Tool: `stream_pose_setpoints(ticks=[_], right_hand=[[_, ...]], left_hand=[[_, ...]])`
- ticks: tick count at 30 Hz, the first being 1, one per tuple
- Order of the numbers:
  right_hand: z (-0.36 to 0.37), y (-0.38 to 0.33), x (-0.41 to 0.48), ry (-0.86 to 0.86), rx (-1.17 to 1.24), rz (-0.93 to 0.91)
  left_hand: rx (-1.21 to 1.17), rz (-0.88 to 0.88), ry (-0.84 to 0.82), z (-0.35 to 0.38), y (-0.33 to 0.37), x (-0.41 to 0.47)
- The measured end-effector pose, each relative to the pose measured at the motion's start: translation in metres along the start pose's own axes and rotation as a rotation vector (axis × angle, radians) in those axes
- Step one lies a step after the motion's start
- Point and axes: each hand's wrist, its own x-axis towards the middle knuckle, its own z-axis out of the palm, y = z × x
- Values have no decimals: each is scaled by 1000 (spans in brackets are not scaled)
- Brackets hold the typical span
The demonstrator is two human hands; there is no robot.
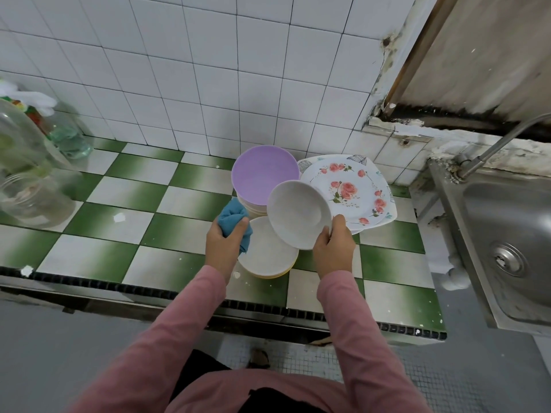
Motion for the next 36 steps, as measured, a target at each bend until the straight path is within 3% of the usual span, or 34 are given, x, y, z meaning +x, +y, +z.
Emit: stream_pose_setpoints(ticks=[12, 31, 36], right_hand=[[9, 5, 2, 111, 145, 7], [1, -8, 5, -24, 637, 164], [4, -7, 5, -153, 827, 254]], left_hand=[[-2, -18, 17, -2, -1, 3], [-8, -3, 43, 6, 6, 6], [-20, -6, 36, 8, 8, 3]])
